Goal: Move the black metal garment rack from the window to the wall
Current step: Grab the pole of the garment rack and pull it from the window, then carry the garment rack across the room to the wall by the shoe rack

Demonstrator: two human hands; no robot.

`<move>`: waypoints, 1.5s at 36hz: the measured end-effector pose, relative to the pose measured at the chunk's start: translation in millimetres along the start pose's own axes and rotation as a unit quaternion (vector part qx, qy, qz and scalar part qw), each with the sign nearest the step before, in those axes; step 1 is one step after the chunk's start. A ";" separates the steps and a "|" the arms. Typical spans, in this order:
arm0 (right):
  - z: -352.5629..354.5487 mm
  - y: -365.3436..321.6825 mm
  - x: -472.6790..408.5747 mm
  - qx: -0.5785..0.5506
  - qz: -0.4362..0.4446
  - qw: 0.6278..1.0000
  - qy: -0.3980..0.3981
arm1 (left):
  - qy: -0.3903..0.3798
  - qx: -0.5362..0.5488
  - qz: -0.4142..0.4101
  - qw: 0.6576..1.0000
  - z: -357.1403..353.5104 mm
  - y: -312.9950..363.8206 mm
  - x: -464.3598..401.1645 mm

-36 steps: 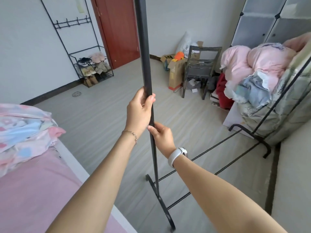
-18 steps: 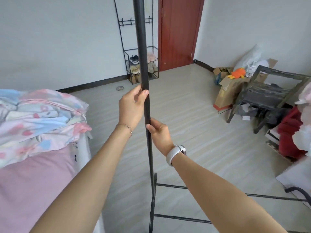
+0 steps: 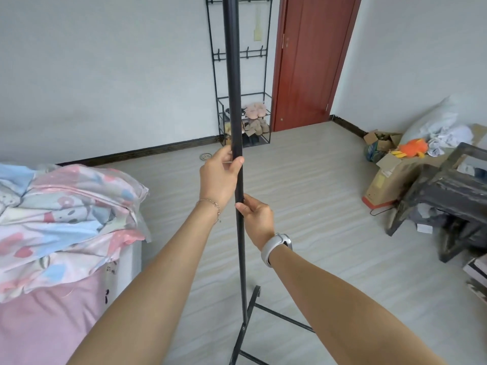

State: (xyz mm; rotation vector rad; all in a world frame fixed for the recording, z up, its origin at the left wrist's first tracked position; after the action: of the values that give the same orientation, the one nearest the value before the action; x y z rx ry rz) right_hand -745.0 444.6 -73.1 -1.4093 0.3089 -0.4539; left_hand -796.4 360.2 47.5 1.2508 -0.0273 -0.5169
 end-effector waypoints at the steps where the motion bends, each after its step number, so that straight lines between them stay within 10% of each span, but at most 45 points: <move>1: 0.2 0.0 -14.2 -0.001 -0.005 1.000 0.003 | 0.000 0.005 0.003 1.000 -2.4 -4.6 -14.5; 29: 25.3 -4.1 -292.6 0.101 -0.080 0.991 -0.038 | 0.024 -0.049 0.016 0.998 -66.2 -80.4 -311.1; 41: 222.5 124.1 -73.1 0.076 -0.246 0.951 0.172 | -0.249 -0.093 0.203 0.943 -191.7 -169.4 -77.6; 54: 366.8 234.6 326.7 -0.056 -0.407 0.811 0.416 | -0.595 -0.192 0.165 0.763 -385.0 -131.0 196.7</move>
State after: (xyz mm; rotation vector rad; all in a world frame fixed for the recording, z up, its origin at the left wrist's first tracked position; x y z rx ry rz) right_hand -259.2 631.1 -233.0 -1.3341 0.4226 -1.8147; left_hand -555.0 600.8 -249.0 0.3232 -1.1492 -0.8791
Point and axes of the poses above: each hand's wrist, its own x-axis away from the middle knuckle, its own z-axis out of the back of the hand, y = z × x, the point moved 8 cm from there along -x, towards the middle knuckle, and after that the axes turned 5 degrees about -y, right-handed, at the moved point
